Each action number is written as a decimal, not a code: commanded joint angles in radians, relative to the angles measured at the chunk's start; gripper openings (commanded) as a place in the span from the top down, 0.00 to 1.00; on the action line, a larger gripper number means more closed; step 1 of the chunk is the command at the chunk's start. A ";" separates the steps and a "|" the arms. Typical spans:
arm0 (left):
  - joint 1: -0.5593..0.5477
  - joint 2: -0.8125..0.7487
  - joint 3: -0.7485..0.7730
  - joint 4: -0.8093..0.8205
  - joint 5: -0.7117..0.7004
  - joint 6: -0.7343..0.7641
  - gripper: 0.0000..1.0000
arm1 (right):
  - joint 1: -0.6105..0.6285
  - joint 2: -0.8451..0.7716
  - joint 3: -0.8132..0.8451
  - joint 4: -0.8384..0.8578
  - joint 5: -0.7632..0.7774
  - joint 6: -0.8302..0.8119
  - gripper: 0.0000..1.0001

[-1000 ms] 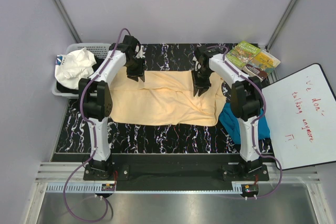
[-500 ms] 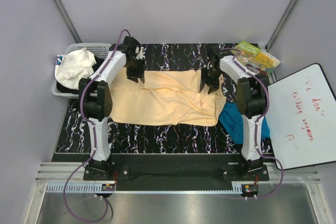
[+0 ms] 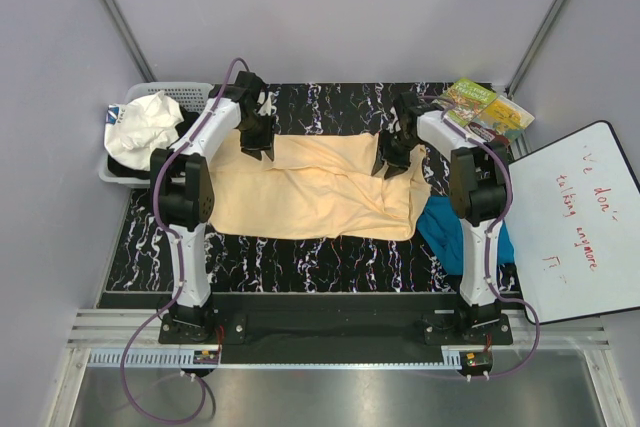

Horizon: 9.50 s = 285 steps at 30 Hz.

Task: Fold and stack the t-shirts
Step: Fold the flattened tshirt in 1/3 of the way, then grap the side of the flattened tshirt closest away from the robot with both arms

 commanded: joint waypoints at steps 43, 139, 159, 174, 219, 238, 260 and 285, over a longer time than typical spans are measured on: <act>0.005 0.005 0.002 0.002 -0.021 0.004 0.31 | 0.155 -0.147 -0.045 -0.175 -0.195 -0.163 0.65; 0.144 -0.403 -0.745 0.336 -0.052 -0.294 0.03 | 0.234 -0.167 -0.266 0.115 0.663 -0.128 0.59; 0.144 -0.323 -0.647 0.269 -0.091 -0.246 0.05 | 0.251 -0.020 -0.201 0.109 0.511 -0.146 0.90; 0.143 -0.136 -0.526 0.251 -0.113 -0.223 0.20 | 0.253 -0.320 -0.252 -0.042 0.568 -0.161 1.00; 0.143 -0.056 -0.480 0.221 -0.105 -0.213 0.40 | 0.251 -0.036 -0.022 0.012 0.496 -0.120 1.00; 0.143 -0.052 -0.473 0.214 -0.119 -0.199 0.40 | 0.248 -0.184 -0.132 0.010 0.563 -0.059 1.00; 0.140 -0.055 -0.483 0.206 -0.136 -0.188 0.39 | 0.242 -0.142 -0.178 0.049 0.574 -0.048 1.00; 0.140 -0.029 -0.435 0.186 -0.139 -0.199 0.39 | 0.240 -0.164 -0.336 -0.154 0.543 -0.125 1.00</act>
